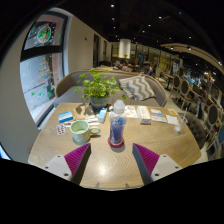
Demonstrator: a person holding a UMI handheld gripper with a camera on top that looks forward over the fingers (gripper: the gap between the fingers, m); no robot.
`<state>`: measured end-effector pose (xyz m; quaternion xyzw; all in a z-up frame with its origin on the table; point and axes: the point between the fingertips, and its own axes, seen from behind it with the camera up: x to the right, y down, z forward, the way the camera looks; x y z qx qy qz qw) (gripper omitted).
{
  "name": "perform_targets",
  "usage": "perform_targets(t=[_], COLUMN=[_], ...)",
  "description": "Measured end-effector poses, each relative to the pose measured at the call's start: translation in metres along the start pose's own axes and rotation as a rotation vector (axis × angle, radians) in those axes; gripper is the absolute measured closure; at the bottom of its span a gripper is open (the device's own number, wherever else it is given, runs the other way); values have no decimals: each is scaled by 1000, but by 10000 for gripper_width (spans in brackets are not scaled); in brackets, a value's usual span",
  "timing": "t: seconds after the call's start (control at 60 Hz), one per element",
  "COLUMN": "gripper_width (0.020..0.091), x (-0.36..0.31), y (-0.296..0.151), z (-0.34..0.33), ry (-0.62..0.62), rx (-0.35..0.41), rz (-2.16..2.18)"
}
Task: Pour water
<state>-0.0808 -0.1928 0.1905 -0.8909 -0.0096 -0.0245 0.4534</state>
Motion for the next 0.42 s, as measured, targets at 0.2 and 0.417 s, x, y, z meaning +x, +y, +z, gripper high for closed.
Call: perform_targets(t=[0.2, 0.417], gripper_width=[253, 254], x=[3, 20], y=[-3, 2], z=[-53, -68], ry=[45, 73], rx=[19, 6], rz=[16, 25])
